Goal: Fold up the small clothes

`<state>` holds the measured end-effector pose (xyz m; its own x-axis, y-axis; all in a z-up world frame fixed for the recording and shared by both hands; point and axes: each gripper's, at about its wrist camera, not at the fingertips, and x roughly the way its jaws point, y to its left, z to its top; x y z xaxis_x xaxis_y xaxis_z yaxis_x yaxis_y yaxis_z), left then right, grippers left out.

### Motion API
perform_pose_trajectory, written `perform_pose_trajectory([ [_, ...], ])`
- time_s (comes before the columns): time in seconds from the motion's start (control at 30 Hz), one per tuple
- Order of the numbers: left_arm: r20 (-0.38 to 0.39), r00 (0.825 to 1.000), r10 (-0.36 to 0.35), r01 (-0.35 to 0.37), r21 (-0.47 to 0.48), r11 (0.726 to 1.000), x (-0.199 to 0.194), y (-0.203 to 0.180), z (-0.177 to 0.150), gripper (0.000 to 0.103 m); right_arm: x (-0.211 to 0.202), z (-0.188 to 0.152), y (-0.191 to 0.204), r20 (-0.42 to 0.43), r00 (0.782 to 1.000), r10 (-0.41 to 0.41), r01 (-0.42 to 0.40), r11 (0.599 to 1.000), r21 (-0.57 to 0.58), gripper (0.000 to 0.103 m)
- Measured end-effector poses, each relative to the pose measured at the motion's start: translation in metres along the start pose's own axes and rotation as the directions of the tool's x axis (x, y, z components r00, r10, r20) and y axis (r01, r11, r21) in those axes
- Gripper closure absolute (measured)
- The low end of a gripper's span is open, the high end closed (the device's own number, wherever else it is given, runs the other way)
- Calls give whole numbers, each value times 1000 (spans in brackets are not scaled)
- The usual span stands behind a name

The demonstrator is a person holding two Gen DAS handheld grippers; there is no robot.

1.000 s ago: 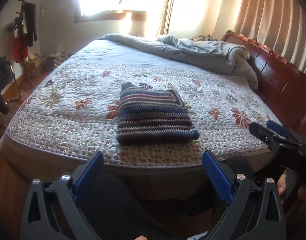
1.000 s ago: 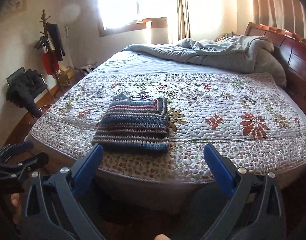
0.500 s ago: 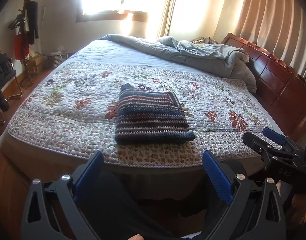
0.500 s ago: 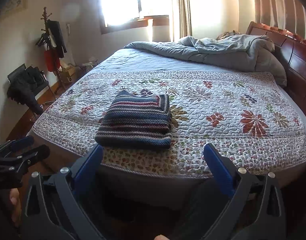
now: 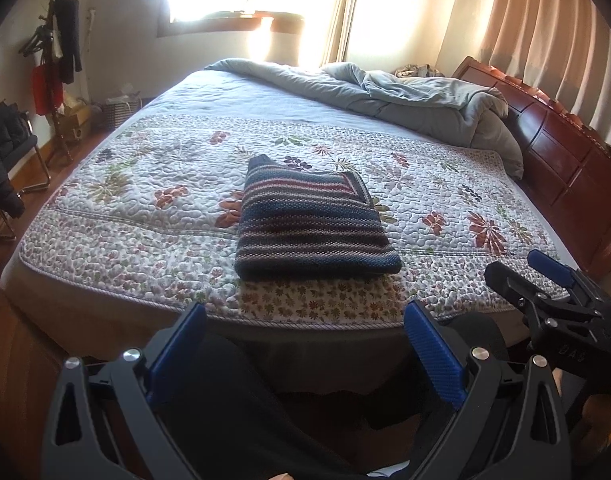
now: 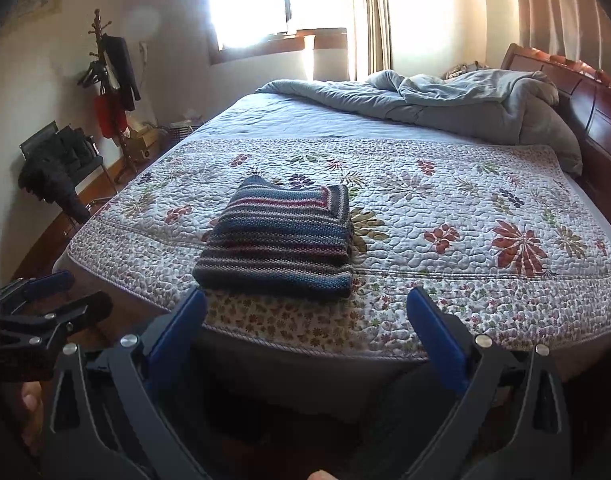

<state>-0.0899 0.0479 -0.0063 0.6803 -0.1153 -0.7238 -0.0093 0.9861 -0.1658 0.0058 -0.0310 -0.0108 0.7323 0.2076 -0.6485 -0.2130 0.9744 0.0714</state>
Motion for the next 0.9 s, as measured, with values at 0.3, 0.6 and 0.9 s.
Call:
perform_pose_trajectory([
  [0.3,2,1000,31,-31,-4,1000,6,-1,3,4,7,0,-1,-10,1000,-4,4,1000,-6,3],
  [0.6,7,999,42,-42,-7,999,10,1,2,4,9,-2,-3,-16,1000,-12,12,1000,4,3],
  [0.9,19,998,62,-62,1,998,6,1,3,4,12,-1,-2,-15,1000,-14,14,1000,8,3],
])
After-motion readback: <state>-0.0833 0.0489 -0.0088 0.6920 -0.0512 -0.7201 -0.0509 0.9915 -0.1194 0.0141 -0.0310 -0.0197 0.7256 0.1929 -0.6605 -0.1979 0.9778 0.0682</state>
